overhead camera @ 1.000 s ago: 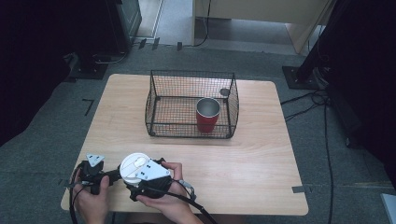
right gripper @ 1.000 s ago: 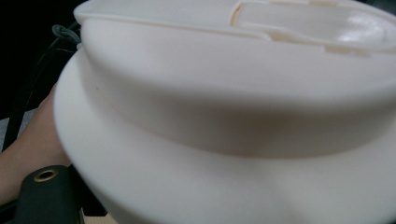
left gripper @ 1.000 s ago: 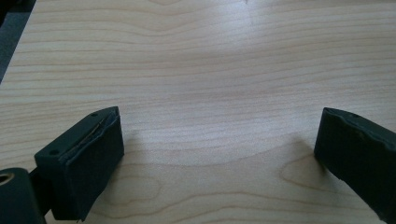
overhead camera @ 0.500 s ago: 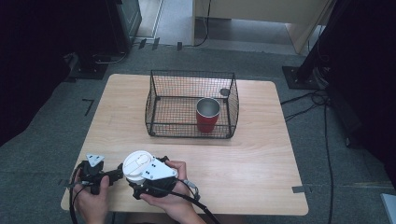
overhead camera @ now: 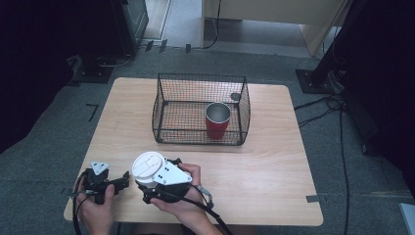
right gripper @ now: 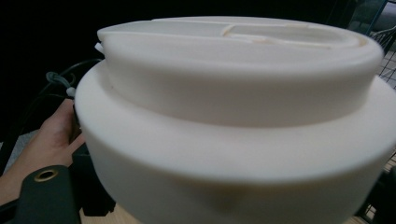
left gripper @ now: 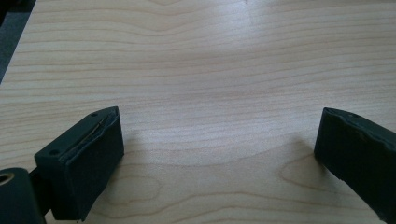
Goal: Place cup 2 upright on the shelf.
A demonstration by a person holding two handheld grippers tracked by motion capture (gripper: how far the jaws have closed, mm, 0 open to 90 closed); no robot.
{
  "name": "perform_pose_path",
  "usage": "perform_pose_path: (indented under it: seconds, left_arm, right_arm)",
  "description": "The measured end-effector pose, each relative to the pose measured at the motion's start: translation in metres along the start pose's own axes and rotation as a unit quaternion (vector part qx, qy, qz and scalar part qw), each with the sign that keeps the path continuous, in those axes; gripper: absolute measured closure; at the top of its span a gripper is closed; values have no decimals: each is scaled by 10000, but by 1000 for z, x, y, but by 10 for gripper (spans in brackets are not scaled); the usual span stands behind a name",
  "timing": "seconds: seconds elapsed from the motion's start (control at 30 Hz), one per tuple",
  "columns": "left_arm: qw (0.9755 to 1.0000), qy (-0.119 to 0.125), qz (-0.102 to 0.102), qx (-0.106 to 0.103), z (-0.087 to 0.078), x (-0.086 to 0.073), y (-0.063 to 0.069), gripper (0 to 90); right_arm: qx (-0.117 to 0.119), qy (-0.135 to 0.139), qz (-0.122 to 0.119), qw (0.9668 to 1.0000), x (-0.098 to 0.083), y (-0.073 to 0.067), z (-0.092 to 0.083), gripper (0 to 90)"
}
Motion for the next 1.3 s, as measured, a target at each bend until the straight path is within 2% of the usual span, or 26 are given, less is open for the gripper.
perform_pose_path:
  seconds: [0.6,1.3]
  left_arm:
    - [10000,13,1,2,0,0,0,21]
    - [10000,7,5,2,0,0,0,21]
  right_arm:
    - [-261,312,-1,9992,26,19,-5,162]
    - [-465,459,25,9979,46,35,-7,162]
Point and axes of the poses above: each handheld gripper's, and its own axes: z roughly forward along the jaws, x roughly out of its top, y roughly to its right, the point moved 4 cm from there along z, roughly forward along the jaws, and after that the axes turned 15 degrees about -x, right-handed, at the moved point
